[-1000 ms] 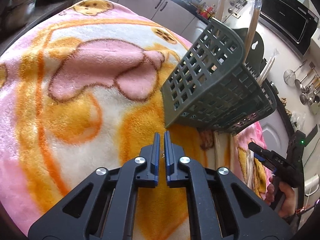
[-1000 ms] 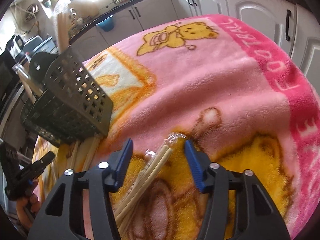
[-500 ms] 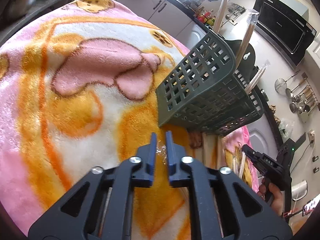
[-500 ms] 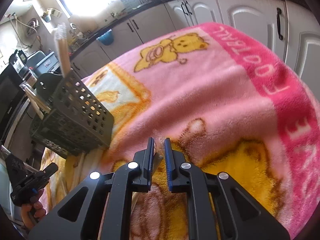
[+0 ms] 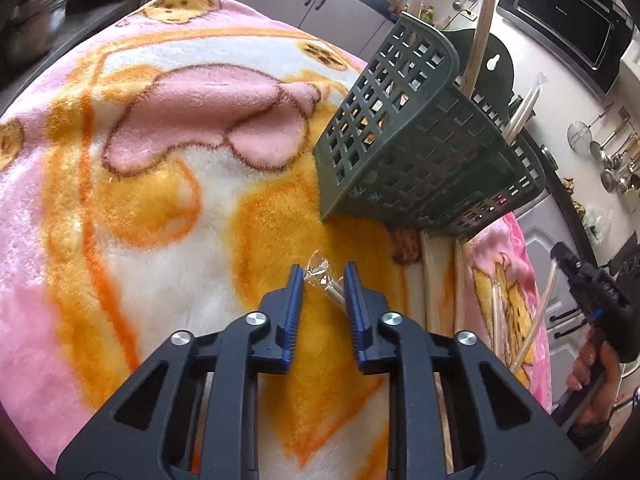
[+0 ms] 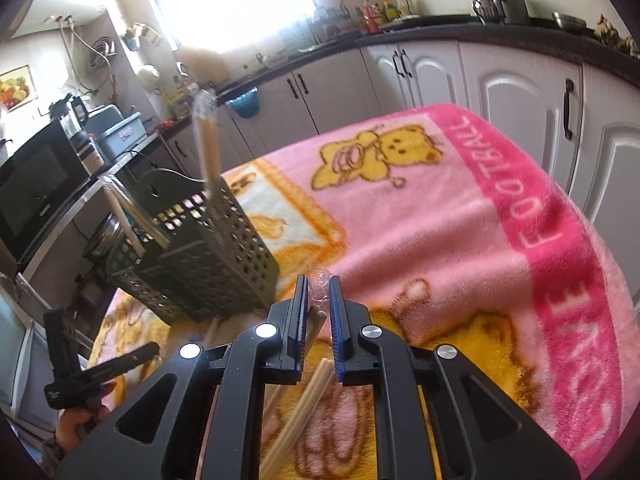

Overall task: Organize utensils
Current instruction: 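Close the left tool on a wrapped chopstick while the right tool grasps another, then lift the left tool's chopstick above the caddy while the right tool carries its own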

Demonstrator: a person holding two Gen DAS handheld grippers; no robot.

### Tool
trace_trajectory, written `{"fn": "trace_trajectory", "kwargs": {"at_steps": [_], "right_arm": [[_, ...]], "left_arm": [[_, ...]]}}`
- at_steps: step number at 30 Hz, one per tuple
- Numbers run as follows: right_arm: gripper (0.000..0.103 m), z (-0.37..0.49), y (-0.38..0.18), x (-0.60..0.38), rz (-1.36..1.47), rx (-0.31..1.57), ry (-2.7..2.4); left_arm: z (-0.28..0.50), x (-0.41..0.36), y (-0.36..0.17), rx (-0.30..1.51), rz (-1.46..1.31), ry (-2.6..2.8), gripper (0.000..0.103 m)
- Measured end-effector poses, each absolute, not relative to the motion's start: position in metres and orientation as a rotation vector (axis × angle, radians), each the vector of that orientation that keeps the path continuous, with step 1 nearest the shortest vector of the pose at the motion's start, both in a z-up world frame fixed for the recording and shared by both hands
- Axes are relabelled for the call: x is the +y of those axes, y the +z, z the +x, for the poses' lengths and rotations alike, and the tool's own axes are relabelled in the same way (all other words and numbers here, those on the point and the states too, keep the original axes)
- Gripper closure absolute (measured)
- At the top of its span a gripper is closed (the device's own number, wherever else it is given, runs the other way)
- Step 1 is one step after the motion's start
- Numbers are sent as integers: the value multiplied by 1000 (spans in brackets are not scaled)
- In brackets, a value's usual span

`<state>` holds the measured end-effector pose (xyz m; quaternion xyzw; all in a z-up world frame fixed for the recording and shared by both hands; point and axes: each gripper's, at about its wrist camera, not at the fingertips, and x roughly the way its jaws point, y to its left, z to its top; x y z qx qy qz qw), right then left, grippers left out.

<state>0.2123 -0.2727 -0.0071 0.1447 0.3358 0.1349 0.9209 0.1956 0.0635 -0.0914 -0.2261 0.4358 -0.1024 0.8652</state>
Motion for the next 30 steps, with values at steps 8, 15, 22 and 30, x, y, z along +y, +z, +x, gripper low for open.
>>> {"fn": "trace_trajectory", "kwargs": {"at_steps": [8, 15, 22, 30], "right_arm": [[93, 196, 22, -257, 267, 618, 336], [94, 184, 43, -241, 237, 570, 392], [95, 174, 57, -226, 208, 542, 441], [97, 163, 67, -219, 186, 515, 461]], "left_arm": [[182, 79, -90, 901, -511, -218, 98], [169, 90, -75, 854, -556, -253, 101], [155, 94, -44, 760, -552, -289, 101], [145, 84, 2, 640, -523, -367, 102]]}}
